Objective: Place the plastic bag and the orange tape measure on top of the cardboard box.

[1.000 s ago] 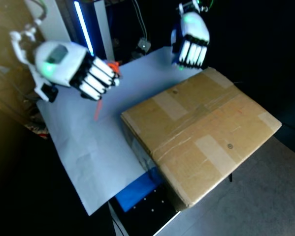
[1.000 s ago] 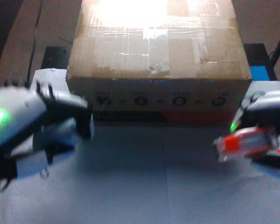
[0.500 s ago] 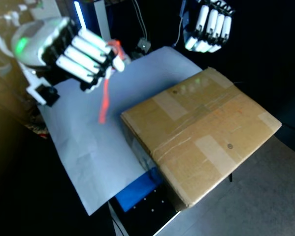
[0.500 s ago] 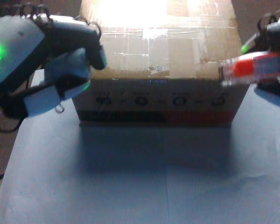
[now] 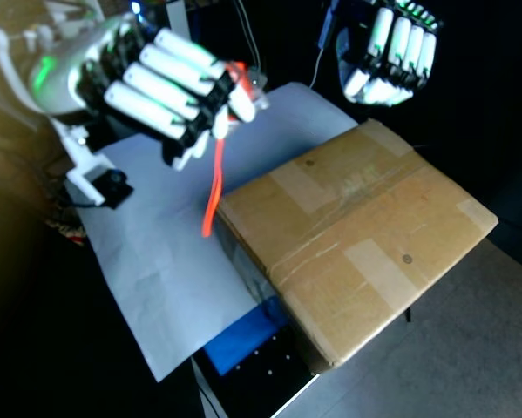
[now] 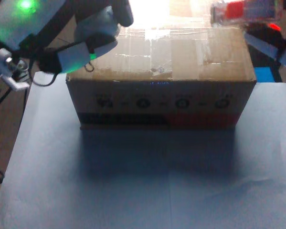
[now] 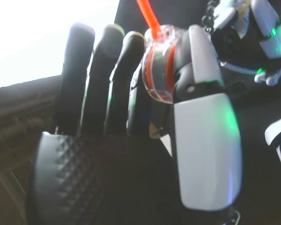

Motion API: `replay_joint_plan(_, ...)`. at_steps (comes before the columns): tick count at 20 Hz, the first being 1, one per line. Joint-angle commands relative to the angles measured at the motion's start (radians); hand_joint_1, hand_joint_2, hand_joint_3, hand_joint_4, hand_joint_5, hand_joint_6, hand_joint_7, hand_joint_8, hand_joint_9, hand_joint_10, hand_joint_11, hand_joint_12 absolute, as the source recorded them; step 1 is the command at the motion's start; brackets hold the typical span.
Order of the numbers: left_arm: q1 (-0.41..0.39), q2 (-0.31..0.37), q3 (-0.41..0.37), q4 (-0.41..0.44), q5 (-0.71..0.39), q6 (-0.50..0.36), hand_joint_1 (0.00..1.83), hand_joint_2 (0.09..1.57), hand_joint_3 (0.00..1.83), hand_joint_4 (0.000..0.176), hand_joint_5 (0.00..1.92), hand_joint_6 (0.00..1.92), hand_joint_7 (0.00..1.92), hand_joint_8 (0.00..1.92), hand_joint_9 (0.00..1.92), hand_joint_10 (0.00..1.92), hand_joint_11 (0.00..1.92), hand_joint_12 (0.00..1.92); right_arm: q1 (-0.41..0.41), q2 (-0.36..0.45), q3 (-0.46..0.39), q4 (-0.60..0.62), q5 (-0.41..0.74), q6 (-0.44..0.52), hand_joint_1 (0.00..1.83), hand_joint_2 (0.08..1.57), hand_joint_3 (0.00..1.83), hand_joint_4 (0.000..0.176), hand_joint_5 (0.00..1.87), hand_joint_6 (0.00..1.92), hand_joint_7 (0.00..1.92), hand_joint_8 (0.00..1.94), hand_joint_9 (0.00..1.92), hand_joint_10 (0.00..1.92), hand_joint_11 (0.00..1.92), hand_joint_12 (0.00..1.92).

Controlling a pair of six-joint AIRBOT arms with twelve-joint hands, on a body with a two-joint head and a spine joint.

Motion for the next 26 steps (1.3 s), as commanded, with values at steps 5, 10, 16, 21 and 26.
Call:
replay_joint_plan(5,-0.066,-0.051,0.074,0.028,0.036,0.000,1.38,1.12,0.00,0.000,0.84,0.90,1.00,1.02,0.99,1.29,0.91,1.49,0.108,-0.128,0.149,-0.024,0.021,-0.003,1.28,1.08,0.00,0.000,1.11,0.59,1.04,1.18,1.04,1.47,0.95,1.73)
replay_joint_plan(10,-0.103,-0.132,0.161,0.028,-0.034,0.000,1.36,1.18,0.00,0.000,0.74,1.17,0.85,1.20,0.82,1.47,0.73,1.66,0.133,-0.229,0.283,0.015,0.117,-0.002,1.29,1.09,0.00,0.000,1.00,0.75,1.09,1.10,1.17,1.30,1.09,1.59)
replay_joint_plan(16,-0.121,-0.226,0.254,0.028,-0.127,0.000,1.36,1.18,0.00,0.000,0.78,1.03,0.84,1.25,0.82,1.50,0.76,1.64,0.137,-0.332,0.415,0.065,0.206,-0.002,1.38,1.11,0.00,0.000,0.93,0.89,0.98,1.07,0.96,1.29,0.96,1.54)
replay_joint_plan(21,-0.141,-0.278,0.319,0.028,-0.199,-0.001,1.36,1.17,0.00,0.000,0.81,0.92,0.90,1.21,0.80,1.53,0.78,1.72,0.137,-0.356,0.453,0.092,0.243,-0.002,1.38,1.11,0.00,0.000,0.85,1.06,0.98,1.02,0.99,1.20,0.93,1.44)
replay_joint_plan(26,-0.143,-0.283,0.336,0.028,-0.230,-0.002,1.17,1.22,0.00,0.005,0.75,1.29,0.79,1.34,0.64,1.27,0.41,1.83,0.137,-0.360,0.452,0.092,0.246,-0.002,1.25,1.14,0.01,0.000,0.85,0.99,1.00,1.23,0.99,1.39,0.94,1.66)
